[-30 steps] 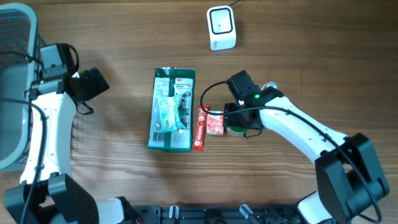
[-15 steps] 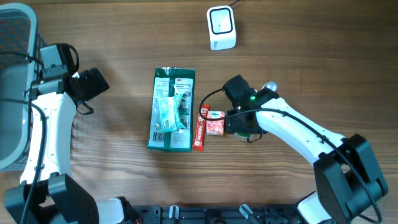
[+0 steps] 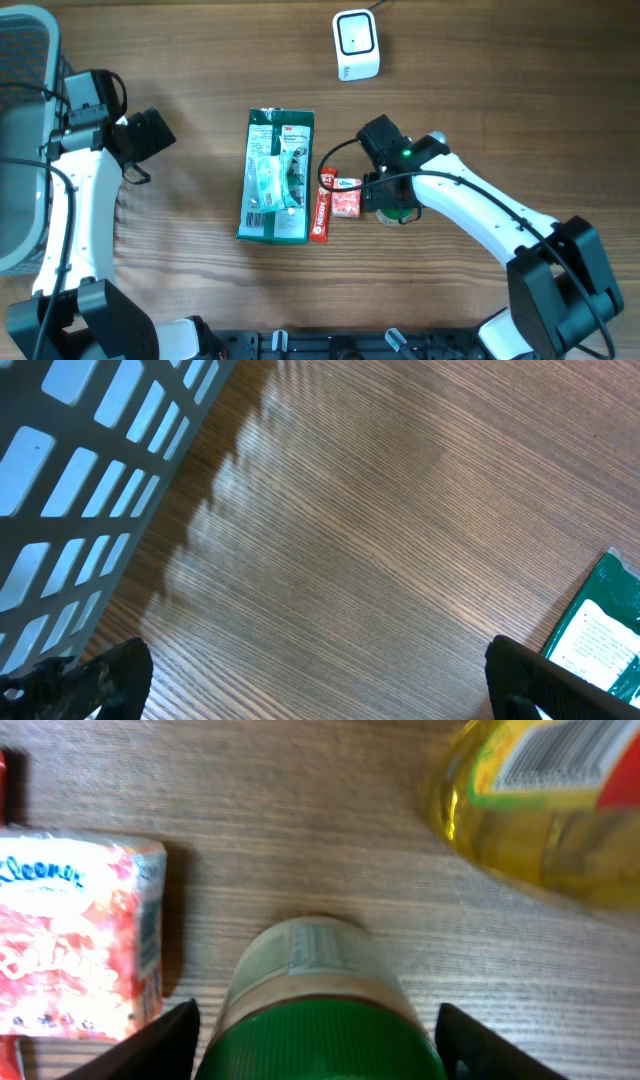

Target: Scan the item barcode

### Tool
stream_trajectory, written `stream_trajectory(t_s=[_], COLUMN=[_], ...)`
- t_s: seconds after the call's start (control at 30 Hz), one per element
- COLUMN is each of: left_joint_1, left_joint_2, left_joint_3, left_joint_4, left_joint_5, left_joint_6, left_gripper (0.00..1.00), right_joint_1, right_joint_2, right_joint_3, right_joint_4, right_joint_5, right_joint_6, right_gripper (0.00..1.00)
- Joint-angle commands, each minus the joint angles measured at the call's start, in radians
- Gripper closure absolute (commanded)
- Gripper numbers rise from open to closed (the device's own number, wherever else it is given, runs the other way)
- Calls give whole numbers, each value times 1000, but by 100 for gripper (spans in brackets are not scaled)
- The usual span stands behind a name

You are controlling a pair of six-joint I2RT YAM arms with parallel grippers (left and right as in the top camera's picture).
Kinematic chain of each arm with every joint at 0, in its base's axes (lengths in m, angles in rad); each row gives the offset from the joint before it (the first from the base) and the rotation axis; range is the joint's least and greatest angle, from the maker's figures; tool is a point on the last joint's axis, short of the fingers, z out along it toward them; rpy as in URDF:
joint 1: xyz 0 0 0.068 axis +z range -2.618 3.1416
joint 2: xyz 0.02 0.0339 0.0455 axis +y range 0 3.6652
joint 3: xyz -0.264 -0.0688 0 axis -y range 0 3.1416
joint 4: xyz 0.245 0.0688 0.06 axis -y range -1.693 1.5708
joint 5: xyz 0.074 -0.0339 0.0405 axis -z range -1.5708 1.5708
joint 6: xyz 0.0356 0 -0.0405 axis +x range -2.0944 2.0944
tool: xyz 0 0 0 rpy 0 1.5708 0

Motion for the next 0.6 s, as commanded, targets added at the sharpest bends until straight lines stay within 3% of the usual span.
stream_trajectory(t_s=[0.0, 0.1, 0.27, 0.47, 0.57], left_joint_1=[5, 5, 5, 5, 5], left_joint_2=[-7, -7, -7, -7, -7], left_joint_3=[9, 9, 9, 9, 9], left_joint_4=[3, 3, 3, 3, 3], left_joint_5=[-2, -2, -2, -2, -2], left_joint_6=[13, 13, 13, 13, 13], left_gripper=[0, 0, 0, 0, 0], right_joint_1=[2, 2, 2, -7, -7], right_joint_2=[8, 8, 8, 8, 8], right_joint_3=[23, 23, 65, 144, 110], right_joint_4=[26, 25, 16, -218, -219], right_joint_5=[-11, -15, -15, -12, -20], right_joint_6=[-95, -217, -246, 222, 248], right_gripper=[29, 25, 2, 5, 5])
